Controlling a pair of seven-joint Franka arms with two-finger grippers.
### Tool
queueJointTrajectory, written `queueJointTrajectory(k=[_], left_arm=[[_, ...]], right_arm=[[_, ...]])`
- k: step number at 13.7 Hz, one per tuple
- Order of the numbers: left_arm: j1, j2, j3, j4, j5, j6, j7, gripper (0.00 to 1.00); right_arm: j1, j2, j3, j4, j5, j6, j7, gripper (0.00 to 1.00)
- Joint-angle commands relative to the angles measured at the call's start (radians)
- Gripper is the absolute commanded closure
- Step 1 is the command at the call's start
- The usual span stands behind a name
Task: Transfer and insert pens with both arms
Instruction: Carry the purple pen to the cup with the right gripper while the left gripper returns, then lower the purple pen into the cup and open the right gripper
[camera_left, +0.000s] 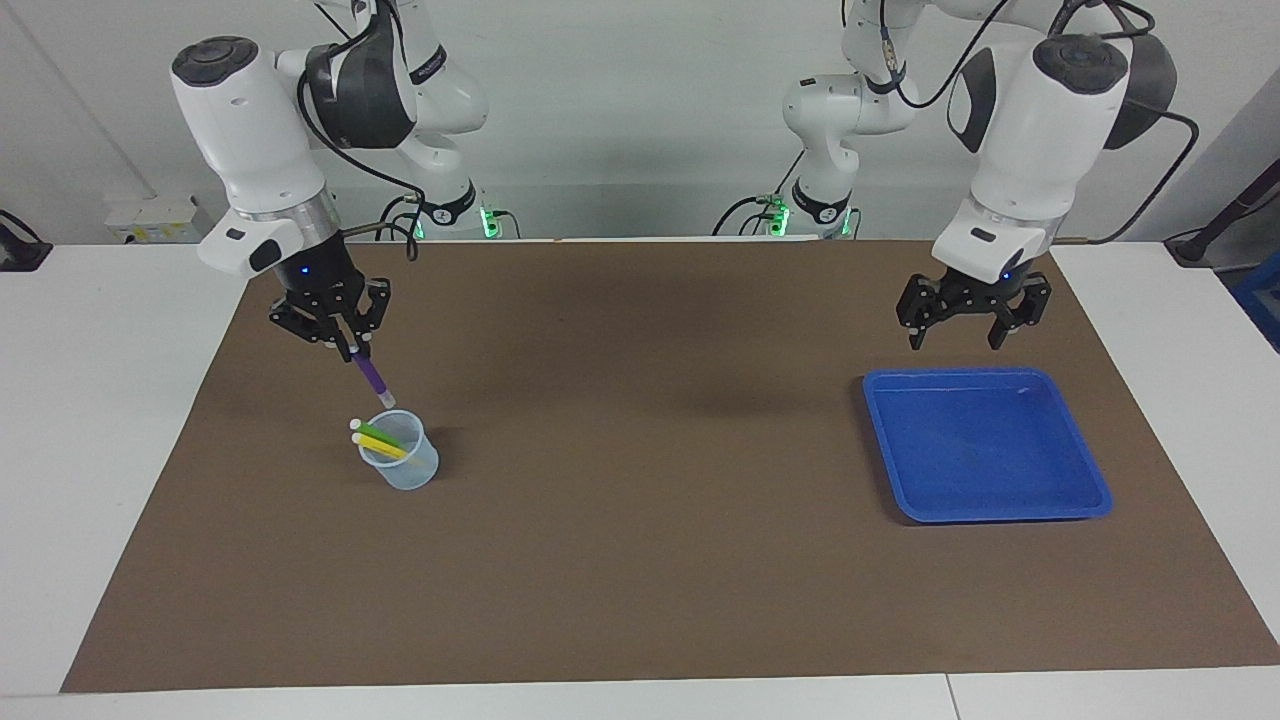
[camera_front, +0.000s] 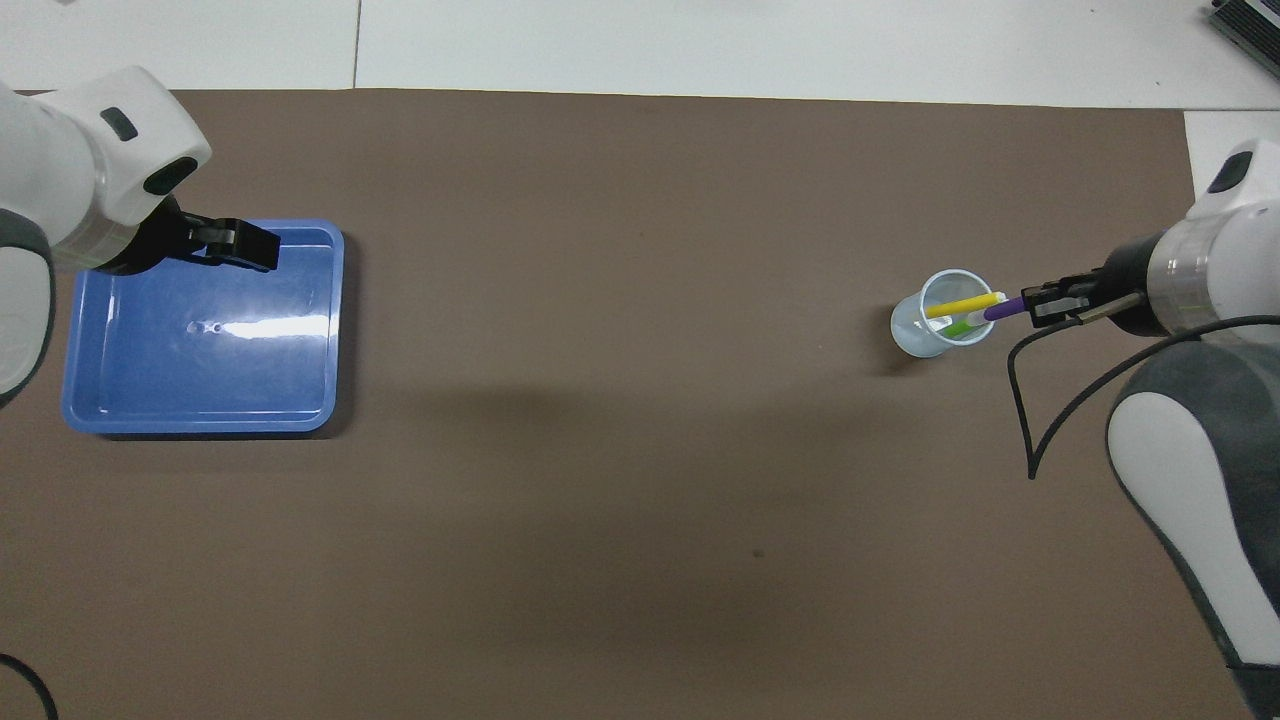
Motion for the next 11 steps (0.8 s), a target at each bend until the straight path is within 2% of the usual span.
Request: queueJointTrajectory(k=[1,11], left_arm=[[-0.003,-0.029,0.006,-0.037,0.017,-0.009,0.004,0.0],[0.009,-0.035,0.016,-0.044,0.017,-0.01,0.006,0.0]], right_arm=[[-0.017,0.013,0.013,-0.011,-0.012,0.047,-0.022,1.0],[-0.012,0.078,0.014,-0.037,-0.011,0.09,-0.008,1.0]])
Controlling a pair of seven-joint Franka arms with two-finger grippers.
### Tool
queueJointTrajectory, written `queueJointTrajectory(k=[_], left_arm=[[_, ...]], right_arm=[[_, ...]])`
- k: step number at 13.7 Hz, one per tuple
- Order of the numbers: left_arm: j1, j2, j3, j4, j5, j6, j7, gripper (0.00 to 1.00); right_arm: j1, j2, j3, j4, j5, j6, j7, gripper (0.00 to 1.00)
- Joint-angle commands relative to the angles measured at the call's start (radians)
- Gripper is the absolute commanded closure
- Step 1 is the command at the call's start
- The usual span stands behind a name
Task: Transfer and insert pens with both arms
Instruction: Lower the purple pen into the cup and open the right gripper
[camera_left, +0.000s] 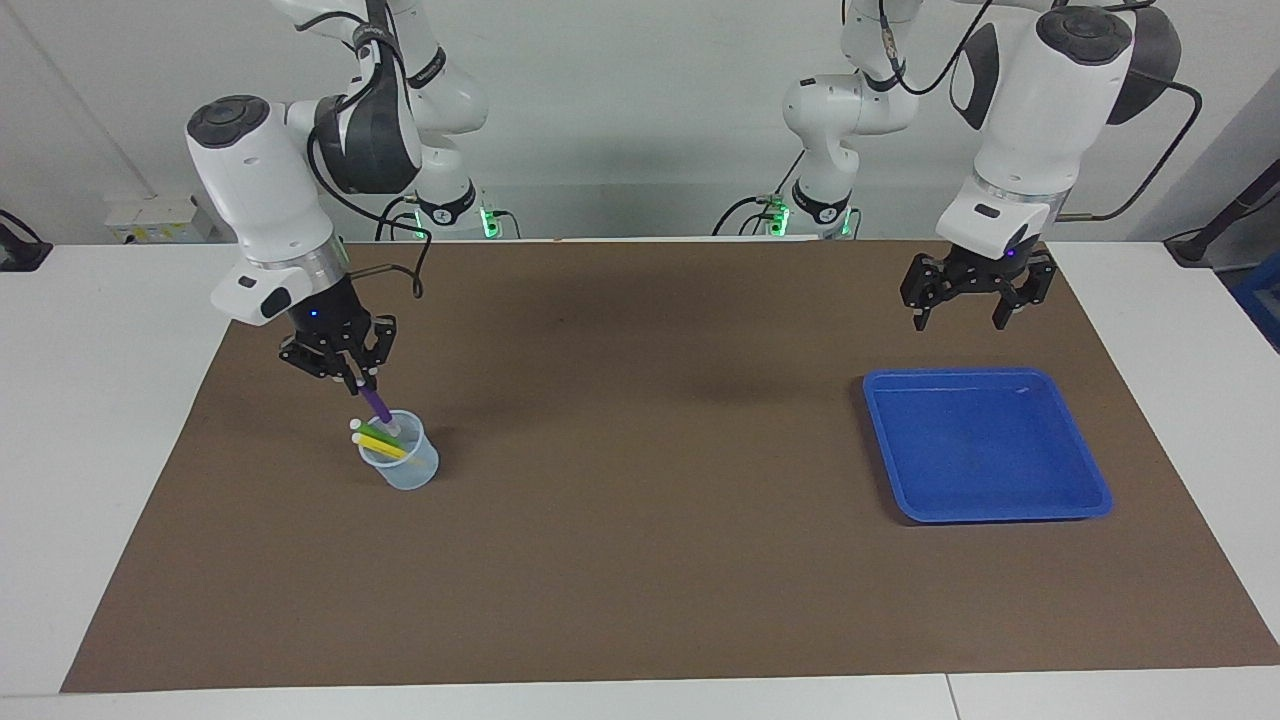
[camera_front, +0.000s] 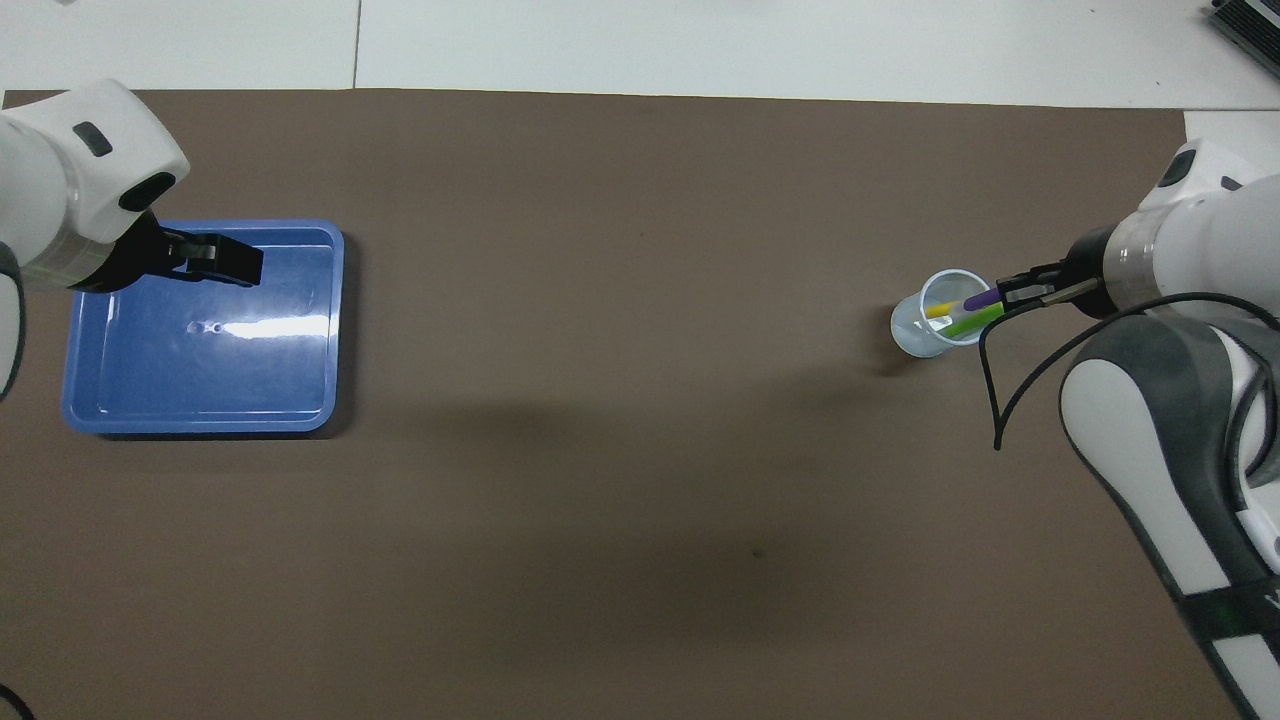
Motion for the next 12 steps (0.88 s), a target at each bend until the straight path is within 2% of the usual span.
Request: queueJointTrajectory(k=[1,5,6,7,8,9,12], left_arm=[[0.002,-0.016,0.001,-0.017,0.017,-0.002,0.005,0.0],[0.002,-0.016,0.001,-0.017,0.017,-0.002,0.005,0.0],[0.002,-0.016,0.001,-0.017,0.017,-0.002,0.005,0.0],[0.004,-0.016,0.001,-0.017,0.017,-0.002,0.005,0.0],[0.002,-0.016,0.001,-0.017,0.017,-0.002,0.005,0.0],[0.002,-0.016,0.001,-0.017,0.017,-0.002,0.005,0.0],[0.002,-0.016,0.001,-0.017,0.017,-0.002,0.005,0.0]], right_arm=[[-0.008,-0.003,0.012,-0.027,-0.009,0.015,-0.008,1.0],[0.002,-0.005,0.014,-0.042,-0.009,0.015,0.012,0.98],[0.003,-0.005,0.014,-0.042,-0.009,0.015,-0.002,0.71],[0.003,-0.005,0.014,-0.042,-0.009,0.015,0.007,0.34],[0.003,-0.005,0.014,-0.042,-0.009,0.017,0.007,0.08],[0.003,-0.005,0.014,-0.042,-0.009,0.015,0.004,0.0],[0.003,-0.005,0.014,-0.041,-0.009,0.012,0.009,0.0]])
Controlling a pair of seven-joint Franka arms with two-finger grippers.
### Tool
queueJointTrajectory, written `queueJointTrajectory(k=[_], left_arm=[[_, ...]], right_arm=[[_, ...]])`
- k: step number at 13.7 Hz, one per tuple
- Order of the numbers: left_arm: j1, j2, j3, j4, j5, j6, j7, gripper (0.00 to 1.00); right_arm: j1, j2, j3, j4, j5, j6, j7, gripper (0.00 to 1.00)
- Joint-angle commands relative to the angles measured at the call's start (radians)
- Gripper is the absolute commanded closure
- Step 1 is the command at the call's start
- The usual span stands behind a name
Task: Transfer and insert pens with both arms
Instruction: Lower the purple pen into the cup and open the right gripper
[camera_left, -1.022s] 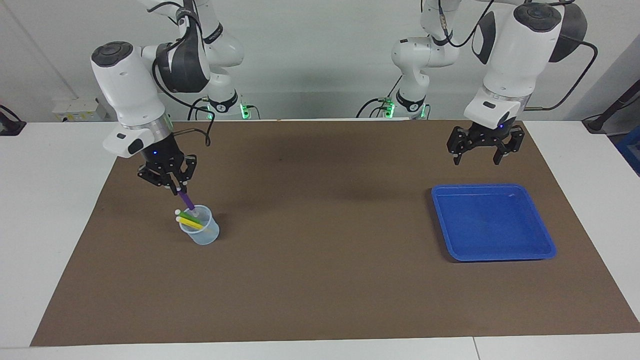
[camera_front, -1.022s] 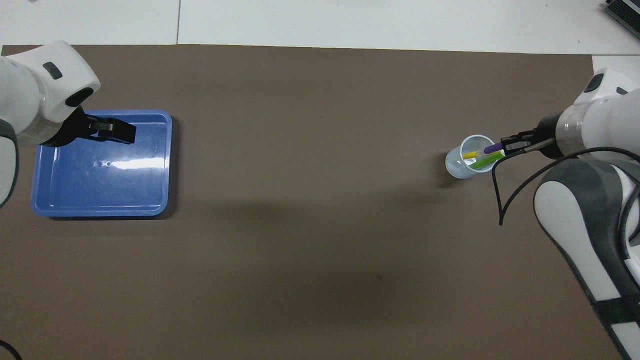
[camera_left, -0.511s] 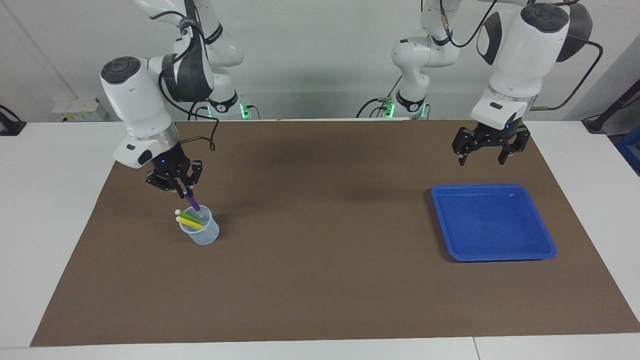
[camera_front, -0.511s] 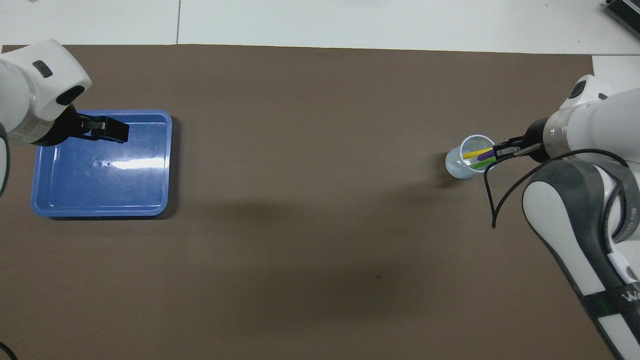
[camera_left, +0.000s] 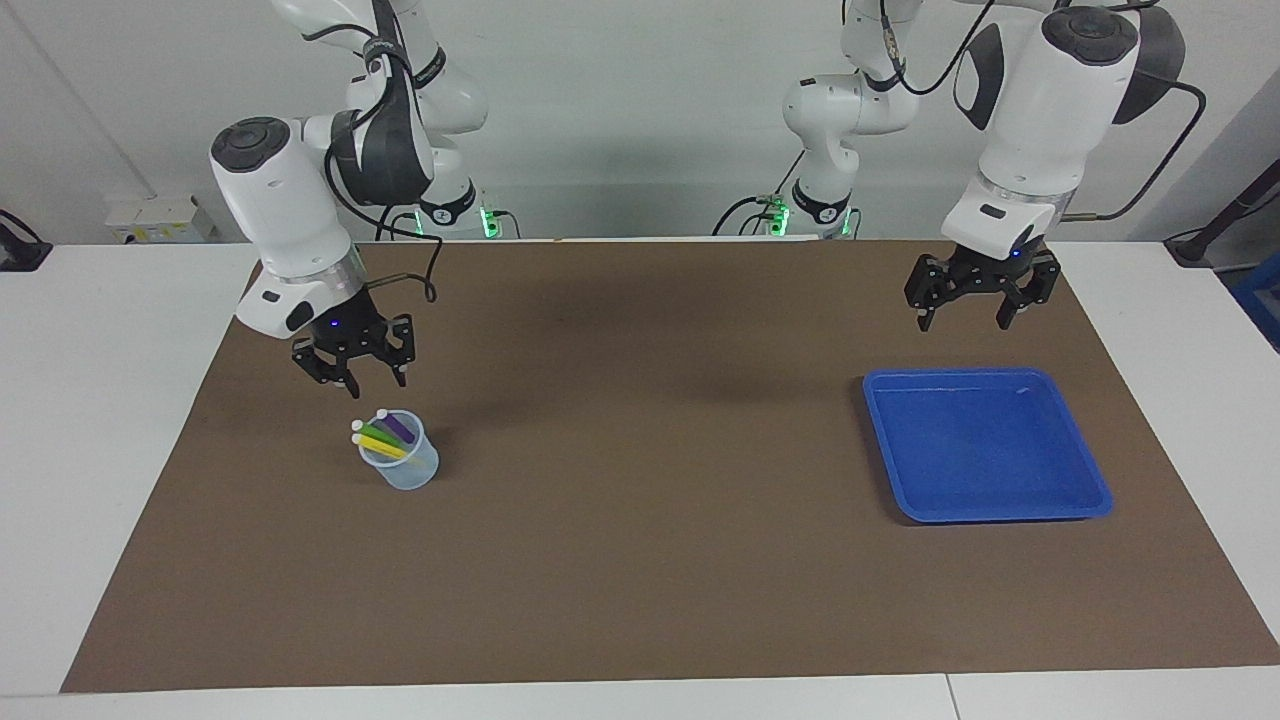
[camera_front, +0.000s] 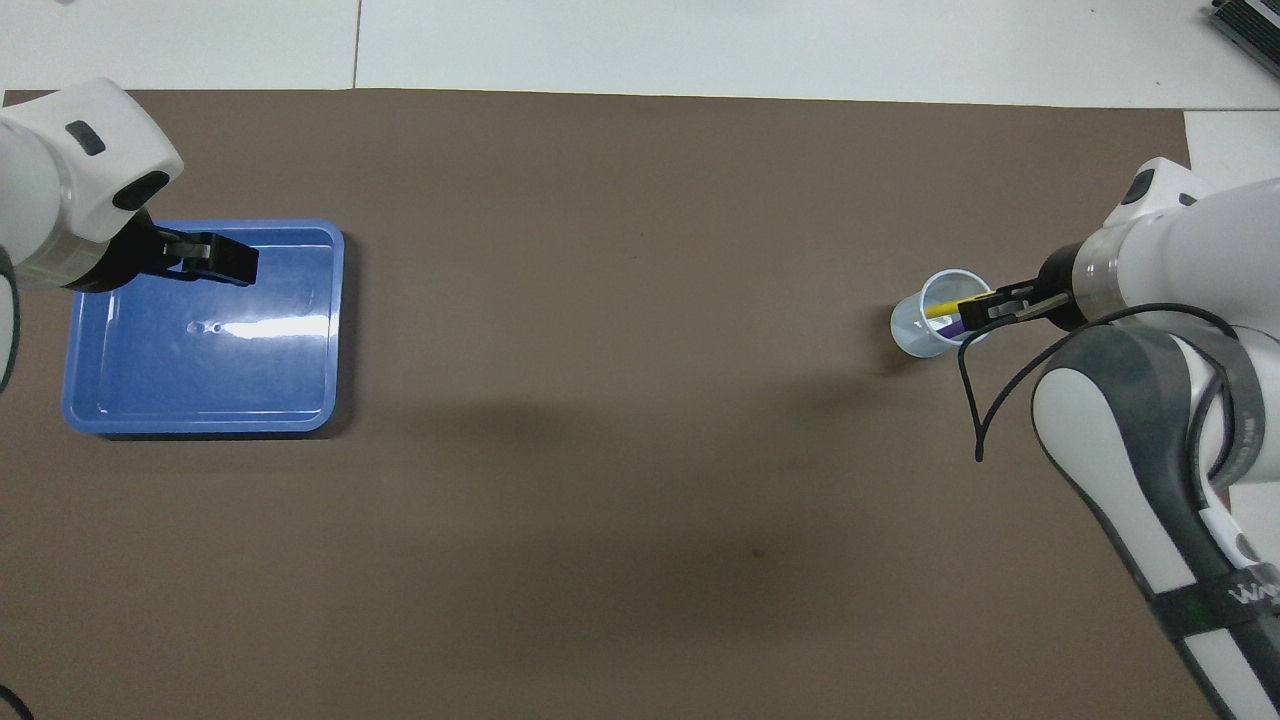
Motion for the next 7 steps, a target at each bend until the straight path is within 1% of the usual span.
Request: queueJointTrajectory(k=[1,7], left_arm=[[0.002,-0.016,0.0,-0.017,0.017,-0.002,0.005,0.0],[0.002,-0.016,0.0,-0.017,0.017,-0.002,0.005,0.0]], right_arm=[[-0.002,-0.013,0.003,-0.011,-0.009,0.006,0.01,0.0],[-0.005,-0.048,0.002,-0.002,-0.009,-0.06,0.008,0.0]])
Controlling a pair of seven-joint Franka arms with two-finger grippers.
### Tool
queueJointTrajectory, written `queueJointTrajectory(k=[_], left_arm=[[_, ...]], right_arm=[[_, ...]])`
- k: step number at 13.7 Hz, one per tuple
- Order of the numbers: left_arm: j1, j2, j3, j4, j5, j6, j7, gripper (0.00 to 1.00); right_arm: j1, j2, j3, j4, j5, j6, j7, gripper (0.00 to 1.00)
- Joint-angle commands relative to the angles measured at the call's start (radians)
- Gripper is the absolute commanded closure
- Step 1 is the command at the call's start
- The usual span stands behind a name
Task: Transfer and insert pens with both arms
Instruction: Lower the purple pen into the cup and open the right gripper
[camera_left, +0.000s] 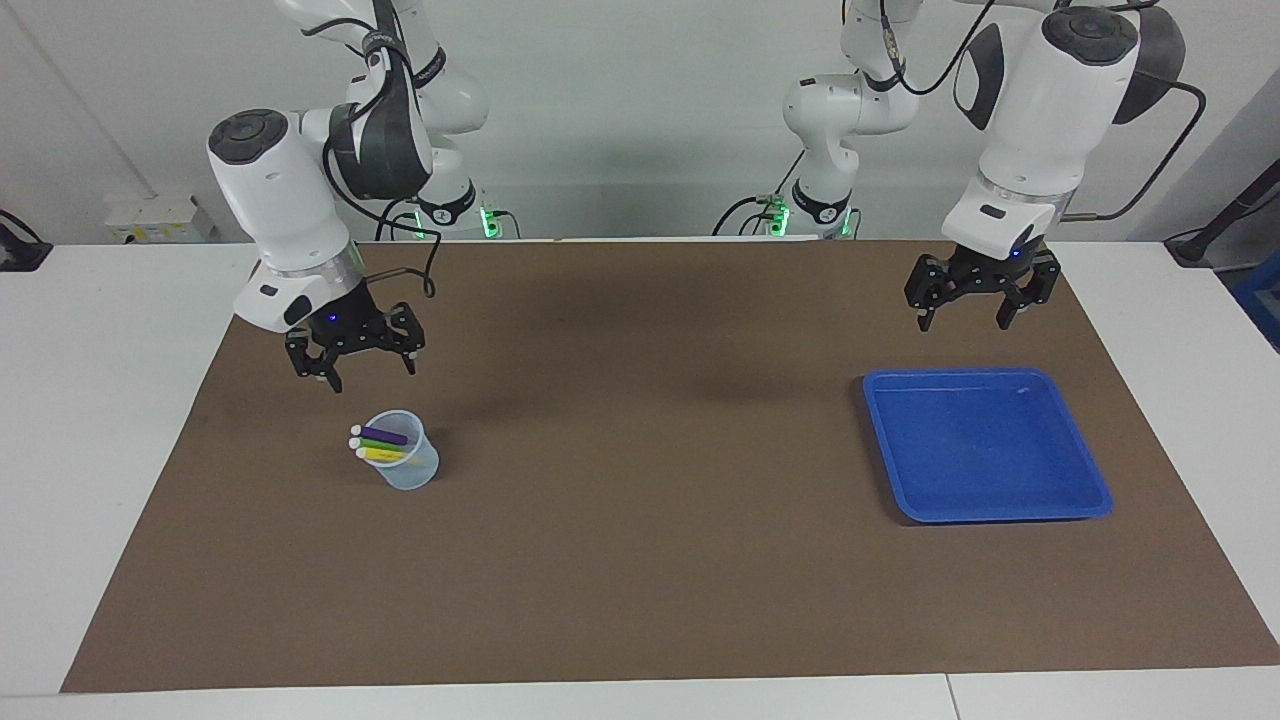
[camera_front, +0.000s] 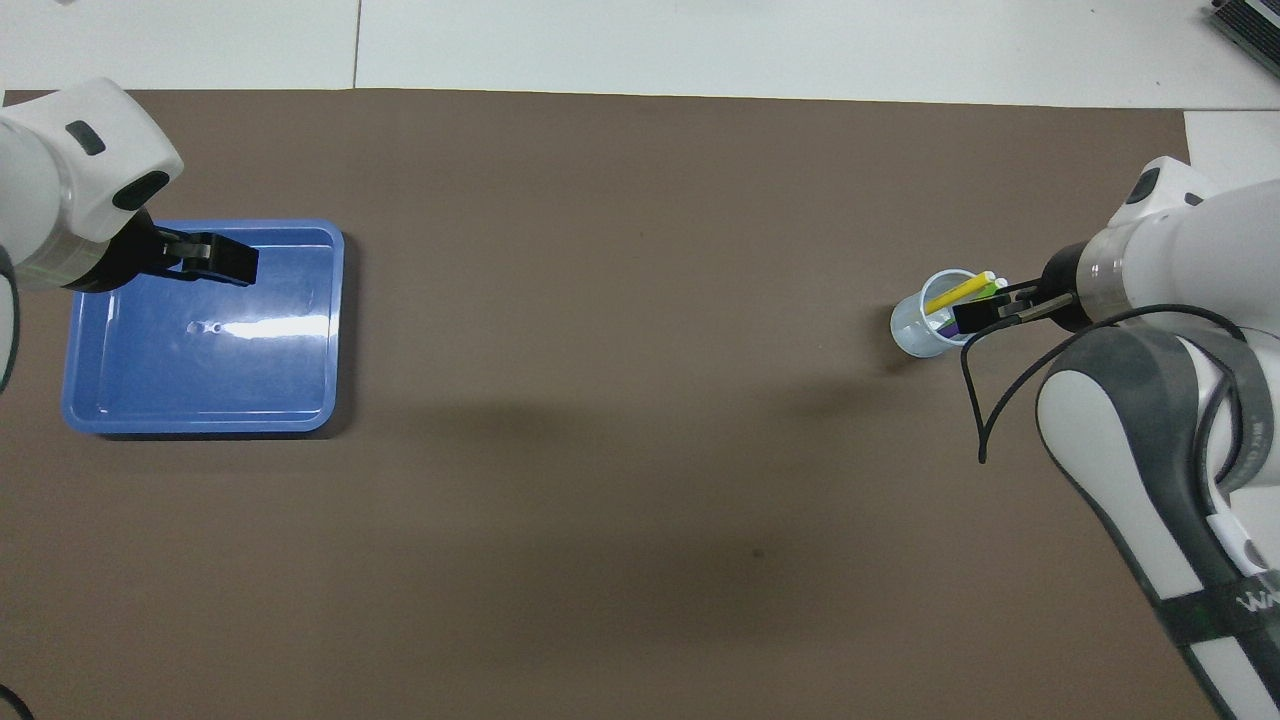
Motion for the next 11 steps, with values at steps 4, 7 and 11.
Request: queueJointTrajectory(k=[4,7,11], left_arm=[[0.002,-0.016,0.0,-0.017,0.017,-0.002,0.005,0.0],[0.002,-0.016,0.0,-0.017,0.017,-0.002,0.005,0.0],[0.002,-0.016,0.0,-0.017,0.017,-0.002,0.005,0.0]], right_arm=[[-0.002,-0.02,0.002,0.069,-0.015,-0.139,0.042,0.0],[0.0,-0.026,0.011,0.135,-0.015,-0.254,0.173,0.0],[0.0,-0.029,0.037,0.217,-0.002,-0.378,0.313,0.0]])
